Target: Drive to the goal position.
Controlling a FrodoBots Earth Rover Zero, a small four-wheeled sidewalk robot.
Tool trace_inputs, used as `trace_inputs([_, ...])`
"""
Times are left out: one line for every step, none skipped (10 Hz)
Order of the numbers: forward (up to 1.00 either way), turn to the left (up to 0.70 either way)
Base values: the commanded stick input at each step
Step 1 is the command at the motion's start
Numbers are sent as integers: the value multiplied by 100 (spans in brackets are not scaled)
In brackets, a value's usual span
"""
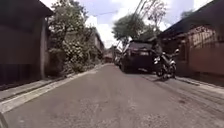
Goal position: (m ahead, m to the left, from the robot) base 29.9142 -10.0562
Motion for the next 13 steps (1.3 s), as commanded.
trace_inputs([100, 0])
trace_inputs([100, 0])
trace_inputs([100, 0])
trace_inputs([100, 0])
trace_inputs([100, 0])
trace_inputs([100, 0])
trace_inputs([100, 0])
trace_inputs([100, 0])
trace_inputs([100, 0])
trace_inputs([100, 0])
trace_inputs([100, 0])
trace_inputs([100, 0])
trace_inputs([100, 0])
